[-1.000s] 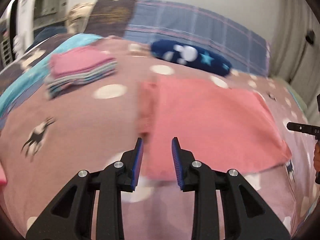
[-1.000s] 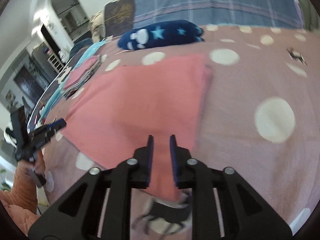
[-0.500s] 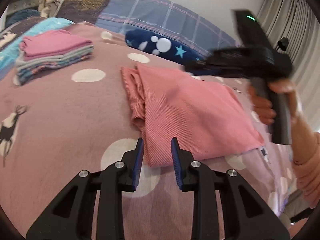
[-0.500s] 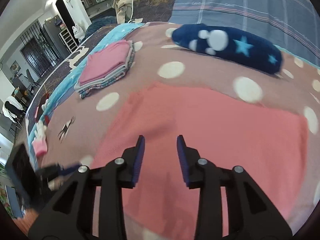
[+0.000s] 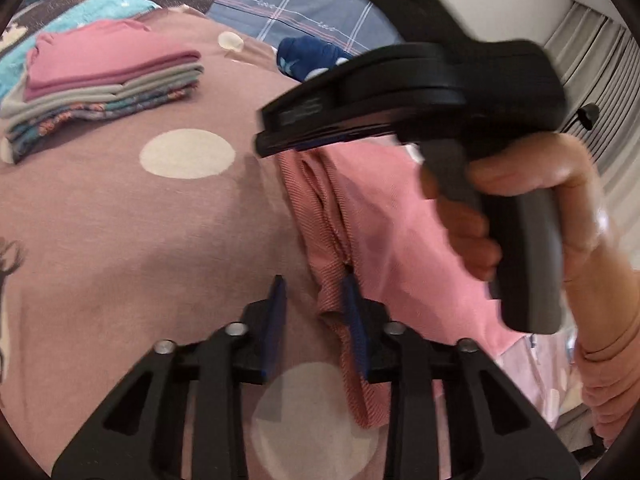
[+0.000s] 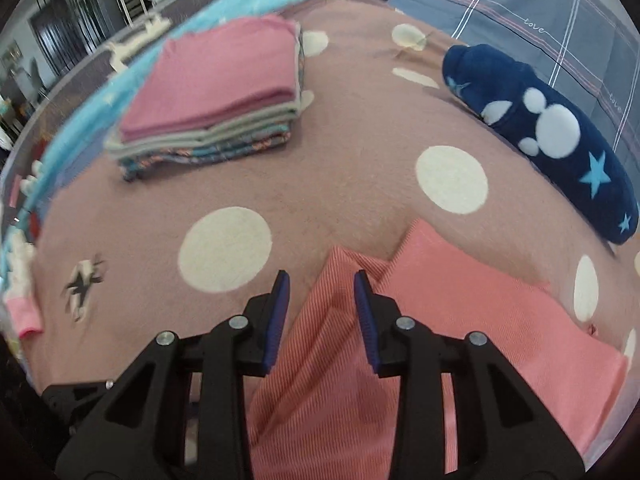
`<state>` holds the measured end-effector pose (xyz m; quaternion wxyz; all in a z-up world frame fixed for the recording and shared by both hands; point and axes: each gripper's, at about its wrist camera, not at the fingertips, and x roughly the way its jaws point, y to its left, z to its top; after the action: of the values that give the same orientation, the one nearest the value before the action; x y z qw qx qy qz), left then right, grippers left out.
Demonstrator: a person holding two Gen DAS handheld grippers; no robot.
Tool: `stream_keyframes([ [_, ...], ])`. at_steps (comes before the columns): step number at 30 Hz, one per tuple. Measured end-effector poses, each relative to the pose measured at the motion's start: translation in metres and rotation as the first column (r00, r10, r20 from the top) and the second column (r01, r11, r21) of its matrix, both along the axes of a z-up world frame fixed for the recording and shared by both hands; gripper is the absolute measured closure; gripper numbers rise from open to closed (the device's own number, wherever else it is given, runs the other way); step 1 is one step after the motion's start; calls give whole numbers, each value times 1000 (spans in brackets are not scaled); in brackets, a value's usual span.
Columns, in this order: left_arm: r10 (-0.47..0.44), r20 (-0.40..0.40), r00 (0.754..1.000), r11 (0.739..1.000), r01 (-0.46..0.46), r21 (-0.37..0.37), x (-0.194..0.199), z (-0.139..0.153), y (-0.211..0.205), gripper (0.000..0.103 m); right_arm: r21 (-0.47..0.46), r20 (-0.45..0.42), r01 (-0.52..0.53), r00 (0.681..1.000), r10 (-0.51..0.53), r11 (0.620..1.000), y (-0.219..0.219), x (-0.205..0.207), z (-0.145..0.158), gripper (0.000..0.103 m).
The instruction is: Fold small clothes
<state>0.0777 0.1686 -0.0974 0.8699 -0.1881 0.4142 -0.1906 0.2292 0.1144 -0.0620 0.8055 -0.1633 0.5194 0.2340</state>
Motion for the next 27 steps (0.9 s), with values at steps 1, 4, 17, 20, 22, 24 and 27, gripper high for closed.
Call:
stream_keyframes([
  [1, -16, -12, 1000, 999, 16, -46, 1, -3, 1, 95, -14, -3, 2, 1000, -3, 1000, 3, 2, -4, 69],
  [4, 4, -17, 1000, 995, -5, -100, -1, -9, 3, 99, -73, 24, 35, 999, -33, 997, 7, 9, -16, 100],
  [17, 19, 10, 1000, 992, -18, -124, -34, 1, 14, 96, 143, -9, 68, 998, -67, 987, -22, 18, 3, 74],
  [20, -42, 52, 998, 989, 49, -137, -45, 10, 8, 90, 51, 101, 79, 991, -83, 996, -27, 15, 20, 63],
  [22, -77, 60, 995, 989, 84, -124, -44, 11, -3, 80, -36, 115, 110, 988, -105, 993, -25, 16, 16, 67],
  [24, -92, 49, 995, 992, 96, -85, -41, 7, -14, 72, -60, 83, 129, 989, -124, 990, -21, 18, 6, 67],
  [27, -88, 9, 996, 995, 89, -35, -38, 0, -22, 79, -123, 70, 167, 985, -160, 978, -13, 24, -13, 71],
])
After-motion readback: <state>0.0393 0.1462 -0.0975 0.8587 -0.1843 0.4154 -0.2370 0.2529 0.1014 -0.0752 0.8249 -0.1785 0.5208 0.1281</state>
